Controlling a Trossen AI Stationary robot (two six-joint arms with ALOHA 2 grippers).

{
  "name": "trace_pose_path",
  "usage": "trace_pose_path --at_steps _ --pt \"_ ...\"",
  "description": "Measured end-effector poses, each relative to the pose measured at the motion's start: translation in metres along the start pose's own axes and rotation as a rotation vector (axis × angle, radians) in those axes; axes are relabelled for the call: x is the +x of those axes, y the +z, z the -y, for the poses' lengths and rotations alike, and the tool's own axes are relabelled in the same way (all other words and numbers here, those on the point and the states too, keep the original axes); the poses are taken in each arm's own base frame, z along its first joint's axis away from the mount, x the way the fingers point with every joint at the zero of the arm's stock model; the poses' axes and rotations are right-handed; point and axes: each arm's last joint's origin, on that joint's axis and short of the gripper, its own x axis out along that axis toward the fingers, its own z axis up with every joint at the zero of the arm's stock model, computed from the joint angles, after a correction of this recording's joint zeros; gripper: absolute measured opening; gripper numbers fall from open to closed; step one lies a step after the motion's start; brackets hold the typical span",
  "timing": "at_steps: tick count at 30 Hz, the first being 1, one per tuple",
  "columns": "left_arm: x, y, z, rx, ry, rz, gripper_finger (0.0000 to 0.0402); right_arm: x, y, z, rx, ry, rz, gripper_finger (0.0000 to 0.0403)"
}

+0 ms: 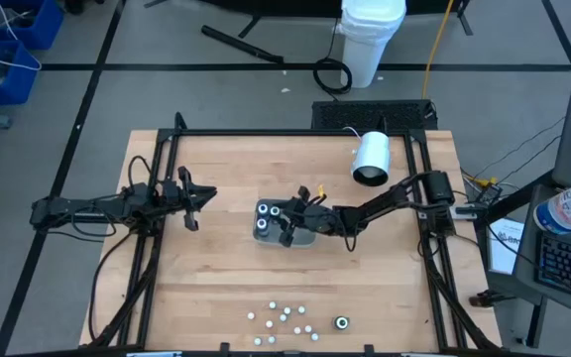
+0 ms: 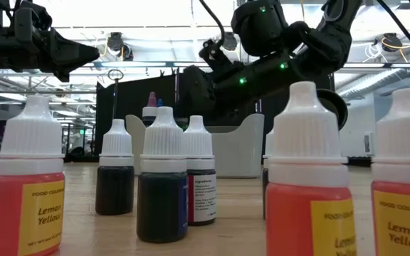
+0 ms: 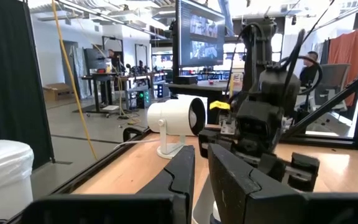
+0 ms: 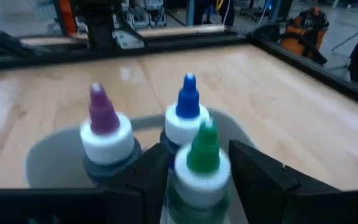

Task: Pick & Place food coloring
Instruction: Put the big green food coloring bottle into the gray bin, then put the black food coloring bottle into the gray bin

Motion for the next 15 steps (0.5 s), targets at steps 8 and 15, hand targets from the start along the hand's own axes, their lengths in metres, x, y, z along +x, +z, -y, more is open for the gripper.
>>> trace_pose_path --at_steps 8,15 --pt "0.000 0.000 0.000 0.001 0.000 -0.003 0.0051 -0.008 0.019 0.001 -0.013 0.005 0.034 0.0190" --pt "0.000 0.000 0.000 0.001 0.000 -0.004 0.0051 -0.027 0.047 -0.003 -0.077 0.027 0.067 0.0200"
